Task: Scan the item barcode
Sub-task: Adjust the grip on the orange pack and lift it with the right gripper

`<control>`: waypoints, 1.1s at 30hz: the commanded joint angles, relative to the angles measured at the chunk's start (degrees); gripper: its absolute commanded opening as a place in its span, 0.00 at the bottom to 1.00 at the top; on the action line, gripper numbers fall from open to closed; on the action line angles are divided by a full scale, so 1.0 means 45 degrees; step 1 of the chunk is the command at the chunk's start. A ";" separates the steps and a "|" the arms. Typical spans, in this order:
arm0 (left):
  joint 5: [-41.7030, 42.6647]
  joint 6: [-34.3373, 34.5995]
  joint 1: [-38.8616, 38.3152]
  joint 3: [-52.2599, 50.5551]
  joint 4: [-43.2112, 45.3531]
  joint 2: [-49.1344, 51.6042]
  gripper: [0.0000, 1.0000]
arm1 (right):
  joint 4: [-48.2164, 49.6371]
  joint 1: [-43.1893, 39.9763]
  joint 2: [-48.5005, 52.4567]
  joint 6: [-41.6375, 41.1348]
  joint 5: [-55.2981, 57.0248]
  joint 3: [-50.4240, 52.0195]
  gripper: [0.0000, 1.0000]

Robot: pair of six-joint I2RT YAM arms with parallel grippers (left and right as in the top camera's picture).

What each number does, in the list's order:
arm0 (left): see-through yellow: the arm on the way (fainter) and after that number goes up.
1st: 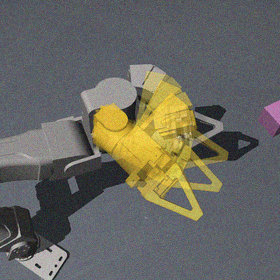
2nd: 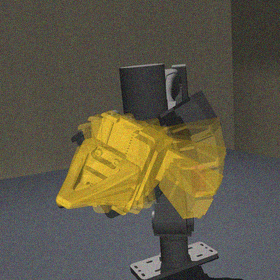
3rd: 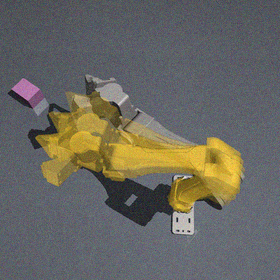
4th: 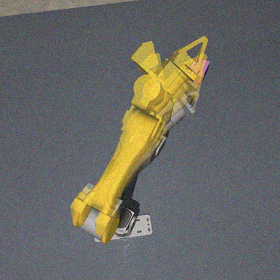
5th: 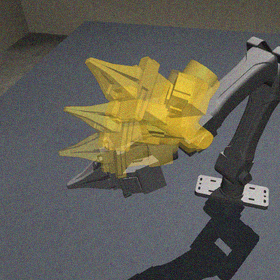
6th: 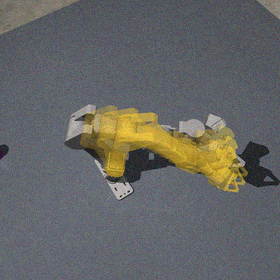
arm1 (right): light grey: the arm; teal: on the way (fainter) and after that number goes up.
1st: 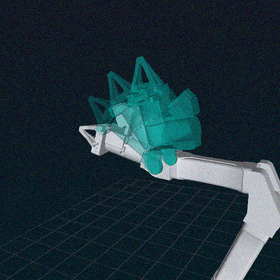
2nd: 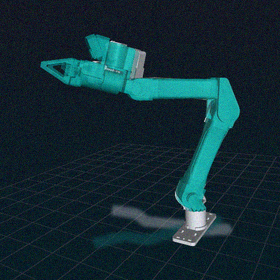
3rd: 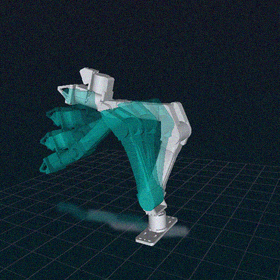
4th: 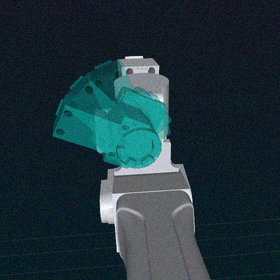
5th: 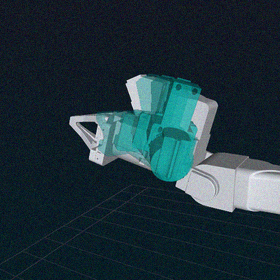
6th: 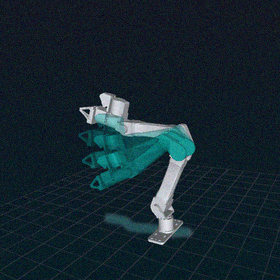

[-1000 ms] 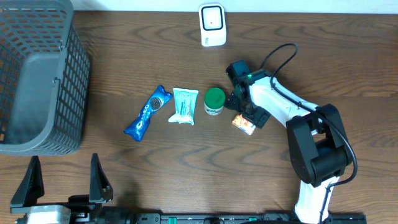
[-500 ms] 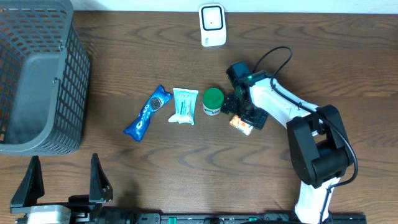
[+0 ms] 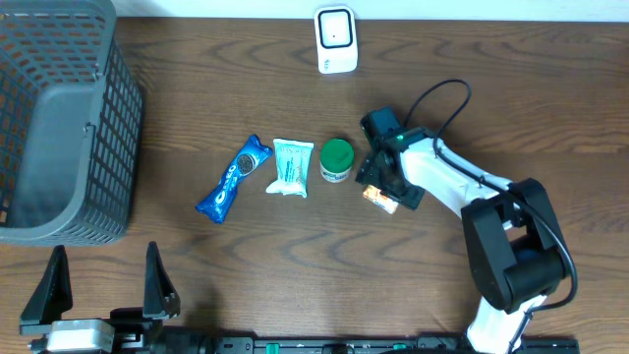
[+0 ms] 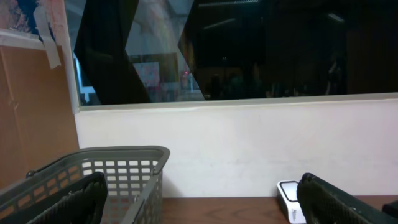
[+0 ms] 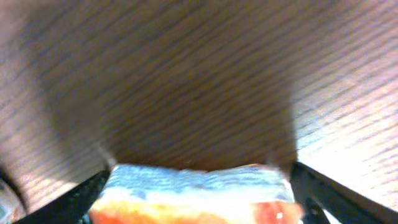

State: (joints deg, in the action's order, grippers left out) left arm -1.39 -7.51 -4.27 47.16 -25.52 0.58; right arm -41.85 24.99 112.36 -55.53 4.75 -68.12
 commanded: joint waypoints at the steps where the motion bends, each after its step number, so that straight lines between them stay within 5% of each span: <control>1: 0.0209 -0.0126 0.0044 -0.0136 0.0019 -0.0092 0.98 | 0.0641 -0.0277 0.2453 -0.0374 -0.0758 0.2181 0.87; 11: 0.0204 -0.0126 0.0044 -0.0369 -0.0029 -0.0087 0.98 | 0.0364 -0.0321 0.2448 -0.0073 -0.1175 0.2171 0.73; 15: 0.0204 -0.0126 0.0044 -0.0374 -0.0185 -0.0087 0.98 | -0.0301 -0.0321 0.2448 0.0170 -0.1520 0.2171 0.99; 21: 0.0204 -0.0126 0.0044 -0.0374 -0.0291 -0.0087 0.98 | -0.0826 -0.0282 0.2448 0.0165 -0.1807 0.2229 0.99; 24: 0.0204 -0.0126 0.0044 -0.0374 -0.0306 -0.0087 0.98 | -0.0593 -0.0282 0.2448 0.0160 -0.2040 0.2424 0.86; 29: 0.0204 -0.0126 0.0044 -0.0374 -0.0316 -0.0087 0.98 | -0.0112 -0.0287 0.2448 0.0160 -0.2341 0.2958 0.82; 33: 0.0209 -0.0126 0.0044 -0.0374 -0.0316 -0.0087 0.98 | 0.0063 -0.0296 0.2448 0.0170 -0.2395 0.3206 0.65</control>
State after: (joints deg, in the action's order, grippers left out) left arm -1.39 -7.53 -4.27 45.60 -26.92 0.58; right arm -41.32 23.42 110.52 -54.35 4.73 -65.12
